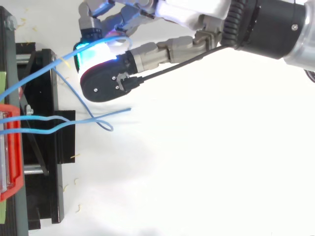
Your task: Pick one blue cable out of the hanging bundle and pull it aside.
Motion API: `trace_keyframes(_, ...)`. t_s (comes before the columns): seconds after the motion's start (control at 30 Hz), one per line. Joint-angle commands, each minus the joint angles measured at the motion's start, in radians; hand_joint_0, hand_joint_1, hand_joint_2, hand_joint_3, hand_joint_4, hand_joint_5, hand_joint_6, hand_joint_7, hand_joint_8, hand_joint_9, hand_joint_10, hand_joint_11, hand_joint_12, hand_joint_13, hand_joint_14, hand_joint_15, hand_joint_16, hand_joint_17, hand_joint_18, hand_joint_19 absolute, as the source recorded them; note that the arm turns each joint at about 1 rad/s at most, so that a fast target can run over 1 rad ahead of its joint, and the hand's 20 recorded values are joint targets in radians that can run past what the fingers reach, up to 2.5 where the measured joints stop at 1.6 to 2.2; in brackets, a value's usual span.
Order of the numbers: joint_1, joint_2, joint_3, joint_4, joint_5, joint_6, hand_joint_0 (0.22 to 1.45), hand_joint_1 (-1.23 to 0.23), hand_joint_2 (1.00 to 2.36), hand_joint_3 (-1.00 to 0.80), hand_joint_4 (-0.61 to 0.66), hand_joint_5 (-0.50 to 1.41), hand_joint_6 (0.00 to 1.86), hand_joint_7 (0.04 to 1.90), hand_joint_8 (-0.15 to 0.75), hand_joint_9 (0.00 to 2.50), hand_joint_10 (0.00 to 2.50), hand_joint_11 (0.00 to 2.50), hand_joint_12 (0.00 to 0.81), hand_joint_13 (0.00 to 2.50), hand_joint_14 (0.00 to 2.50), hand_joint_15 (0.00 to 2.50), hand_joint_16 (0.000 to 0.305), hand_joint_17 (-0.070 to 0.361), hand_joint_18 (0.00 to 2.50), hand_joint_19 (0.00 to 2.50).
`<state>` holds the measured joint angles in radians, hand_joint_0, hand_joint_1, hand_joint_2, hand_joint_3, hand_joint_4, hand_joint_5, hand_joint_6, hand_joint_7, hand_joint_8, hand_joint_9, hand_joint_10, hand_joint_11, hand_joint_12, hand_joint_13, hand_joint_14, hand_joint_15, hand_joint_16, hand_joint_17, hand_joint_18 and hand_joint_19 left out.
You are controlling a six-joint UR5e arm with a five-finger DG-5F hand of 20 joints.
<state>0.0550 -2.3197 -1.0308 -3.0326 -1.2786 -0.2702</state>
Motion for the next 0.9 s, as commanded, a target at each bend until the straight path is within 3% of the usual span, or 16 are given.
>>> trace_keyframes(0.0,-0.001,-0.012,0.001,0.008,0.001,0.002,0.52,-0.61,1.00,-0.46,0.23,-0.18,0.86,1.19,0.329,0.68,0.01,0.61,0.426,0.52,0.01,0.36,0.058,0.131,0.45,0.51)
trace_keyframes(0.27,-0.001,-0.041,0.008,0.026,-0.001,0.019,0.51,-0.58,1.00,-0.49,0.24,-0.19,0.85,1.18,0.331,0.68,0.01,0.61,0.431,0.53,0.01,0.36,0.059,0.133,0.46,0.50)
trace_keyframes(0.6,-0.004,-0.041,0.034,0.003,-0.012,0.046,0.47,-0.23,1.00,-0.50,0.23,-0.18,0.84,1.15,0.354,0.69,0.01,0.59,0.453,0.53,0.01,0.37,0.064,0.145,0.44,0.53)
trace_keyframes(0.7,-0.007,-0.041,0.055,-0.035,-0.012,0.046,0.53,-0.27,1.00,-0.50,0.20,-0.18,0.83,1.17,0.335,0.68,0.01,0.59,0.428,0.51,0.01,0.36,0.059,0.133,0.40,0.55)
trace_keyframes(0.87,-0.011,-0.041,0.063,-0.042,-0.013,0.043,0.59,-0.51,1.02,-0.28,0.22,-0.18,0.83,1.15,0.327,0.70,0.01,0.59,0.417,0.53,0.01,0.36,0.056,0.126,0.44,0.53)
